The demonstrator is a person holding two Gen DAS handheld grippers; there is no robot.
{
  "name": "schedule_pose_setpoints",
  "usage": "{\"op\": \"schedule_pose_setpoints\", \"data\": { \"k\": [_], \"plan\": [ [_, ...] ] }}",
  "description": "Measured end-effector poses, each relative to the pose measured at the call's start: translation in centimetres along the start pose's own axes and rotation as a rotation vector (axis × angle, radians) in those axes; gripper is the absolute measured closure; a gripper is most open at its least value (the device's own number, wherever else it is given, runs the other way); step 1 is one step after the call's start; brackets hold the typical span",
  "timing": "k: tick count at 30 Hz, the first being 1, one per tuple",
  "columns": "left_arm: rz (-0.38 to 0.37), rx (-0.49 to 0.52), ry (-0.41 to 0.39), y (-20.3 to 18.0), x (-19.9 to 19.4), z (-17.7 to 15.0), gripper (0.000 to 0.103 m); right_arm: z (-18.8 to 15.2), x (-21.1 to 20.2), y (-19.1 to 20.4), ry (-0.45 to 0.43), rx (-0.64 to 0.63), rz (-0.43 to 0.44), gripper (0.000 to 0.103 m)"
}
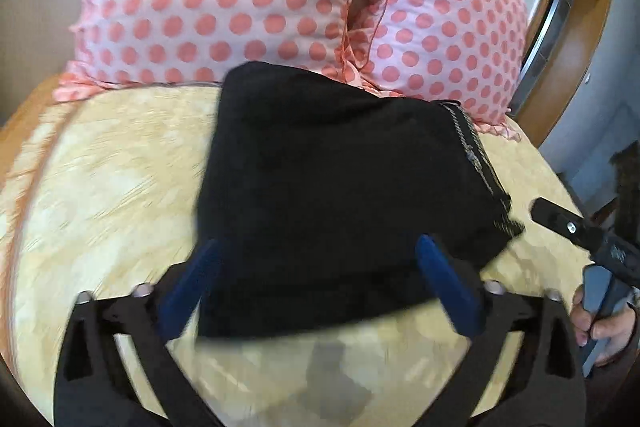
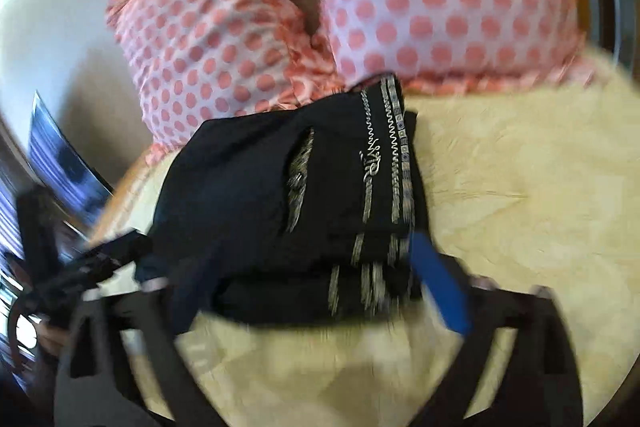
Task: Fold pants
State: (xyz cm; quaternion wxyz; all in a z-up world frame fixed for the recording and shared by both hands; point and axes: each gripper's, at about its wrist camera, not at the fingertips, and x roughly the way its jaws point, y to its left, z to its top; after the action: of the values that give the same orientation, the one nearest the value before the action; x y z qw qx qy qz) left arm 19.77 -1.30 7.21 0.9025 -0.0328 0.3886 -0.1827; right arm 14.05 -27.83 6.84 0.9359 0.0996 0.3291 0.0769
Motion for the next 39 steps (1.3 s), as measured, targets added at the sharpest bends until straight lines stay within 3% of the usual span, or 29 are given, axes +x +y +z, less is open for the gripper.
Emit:
{"op": "schedule_pose_setpoints", "data": {
  "k": [3, 6, 10, 15, 18, 23, 39],
  "plan": [
    [0.078, 0.027, -0.011, -0.7, -2.3, -3.8, 0.001, -3.6, -1.9, 1.9, -0.029, -0.095, -0.083, 0.002],
    [0.169, 0.057, 0.001, -1.1, -2.9, -7.6, 0.001, -6.4, -1.8, 2.7, -0.006, -0.100, -0.120, 0.002],
    [0.205, 0.074, -0.004, -1.3, -2.8, -9.7, 0.001, -8.7, -1.1, 3.2, 0.010, -0.097, -0.153, 0.002],
    [0.211, 0.031, 0.011, -0.9, -2.6, -10.9, 0.001, -10.2, 0.1, 3.5, 0.050, -0.065, -0.159, 0.002],
    [0.276, 0.053, 0.002, -1.5, -2.6, -11.6, 0.001, -11.0, 0.4, 4.3, 0.033, -0.116, -0.217, 0.002],
    [0.293, 0.033, -0.055, -1.5, -2.9, -12.4, 0.001, -11.8, 0.2, 4.5, -0.021, -0.112, -0.240, 0.002],
    [0.296, 0.036, -0.074, -1.5, -3.1, -12.5, 0.001, -11.8, 0.3, 4.5, -0.030, -0.116, -0.241, 0.002]
  ]
}}
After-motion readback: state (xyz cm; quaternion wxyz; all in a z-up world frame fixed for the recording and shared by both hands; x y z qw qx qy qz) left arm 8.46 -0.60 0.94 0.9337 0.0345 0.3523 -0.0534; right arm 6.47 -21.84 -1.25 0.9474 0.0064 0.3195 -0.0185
